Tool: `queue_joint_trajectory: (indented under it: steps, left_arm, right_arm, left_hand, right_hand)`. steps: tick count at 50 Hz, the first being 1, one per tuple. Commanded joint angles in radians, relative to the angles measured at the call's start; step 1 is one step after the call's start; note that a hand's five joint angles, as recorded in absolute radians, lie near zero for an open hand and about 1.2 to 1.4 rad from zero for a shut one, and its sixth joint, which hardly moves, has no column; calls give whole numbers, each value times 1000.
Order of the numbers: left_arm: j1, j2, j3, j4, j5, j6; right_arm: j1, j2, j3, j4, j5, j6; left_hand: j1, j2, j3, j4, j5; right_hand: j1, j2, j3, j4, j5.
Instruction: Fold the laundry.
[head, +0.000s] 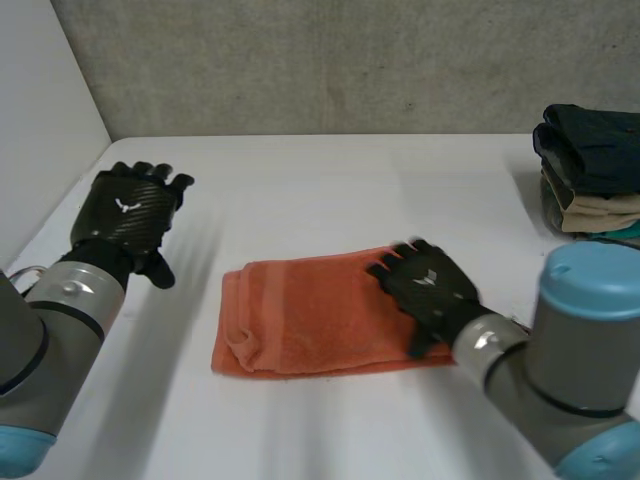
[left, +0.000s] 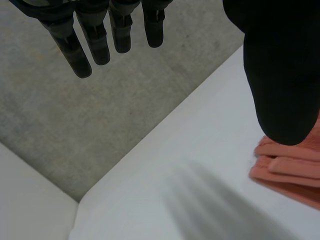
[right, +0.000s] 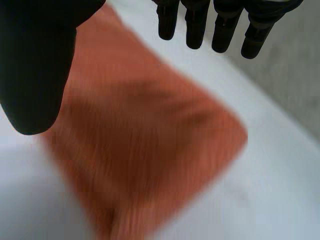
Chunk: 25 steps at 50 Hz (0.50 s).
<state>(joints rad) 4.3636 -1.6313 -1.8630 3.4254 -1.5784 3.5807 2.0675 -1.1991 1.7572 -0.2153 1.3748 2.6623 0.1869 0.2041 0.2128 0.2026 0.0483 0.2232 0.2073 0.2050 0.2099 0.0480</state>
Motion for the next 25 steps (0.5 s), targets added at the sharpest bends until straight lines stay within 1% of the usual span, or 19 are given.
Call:
queue_joint_trajectory:
  steps: [1,3,4,7,8,11,12,15,16,18,19,22,23,25]
  left_arm:
    - [-32,-35,4,14,-3,0]
    - [-33,-35,4,14,-3,0]
    - [-35,-35,2,14,-3,0]
    - [-44,-32,1,12,-5,0]
    - [-45,-29,-1,12,-6,0]
    - [-50,-18,-2,12,-6,0]
    - [-50,-15,-2,12,-6,1]
    - [-52,2,-2,9,-9,3]
    - [-50,8,-4,9,-9,3]
    - [-50,28,-7,9,-9,3]
    - [-50,33,-8,9,-9,1]
    - [-50,45,-15,3,-9,0]
    - [-50,48,-18,3,-9,0]
    - [-49,48,-28,1,-9,0]
  right_arm:
    - [-161,26,99,27,-8,-122]
    - [-171,41,99,17,1,-156]
    - [-175,52,93,2,9,-186]
    - [-173,55,88,-51,33,-240]
    - [-175,52,85,-103,61,-278]
    - [-146,30,74,-171,95,-337]
    - [-103,-2,58,-200,110,-367]
    - [11,-40,16,-213,107,-406]
    - [96,-27,-23,-214,101,-416]
    - [155,7,-57,-211,99,-421]
    - [216,63,-93,-210,93,-432]
    - [292,136,-133,-208,70,-452]
    - [330,174,-154,-205,43,-472]
    - [358,208,-165,-205,4,-493]
  left_hand:
    - [-12,-30,-38,-28,-48]
    - [-12,-30,-38,-28,-48]
    - [-12,-30,-38,-28,-48]
    - [-12,-30,-38,-28,-48]
    - [-12,-30,-38,-28,-48]
    - [-12,-30,-38,-28,-48]
    - [-12,-30,-38,-28,-48]
    - [-12,-30,-38,-28,-48]
    - [-12,-30,-38,-28,-48]
    - [-12,-30,-38,-28,-48]
    - [-12,-30,-38,-28,-48]
    - [-12,-30,-38,-28,-48]
    - [-12,-30,-38,-28,-48]
    - [-12,-30,-38,-28,-48]
  right_hand:
    - [456,472,475,470,457]
    - [802,818,820,816,803]
    - [1169,1185,1188,1183,1170]
    - [1173,1189,1191,1186,1174]
    - [1173,1189,1191,1186,1174]
    - [1173,1189,1191,1186,1174]
    - [1173,1189,1191,1186,1174]
    - [1173,1189,1191,1186,1174]
    - [1173,1189,1191,1186,1174]
    - [1173,1189,1191,1186,1174]
    - [1173,1189,1191,1186,1174]
    - [1173,1189,1191,1186,1174]
    - [1173,1189,1191,1186,1174]
    - [1173,1189,1191,1186,1174]
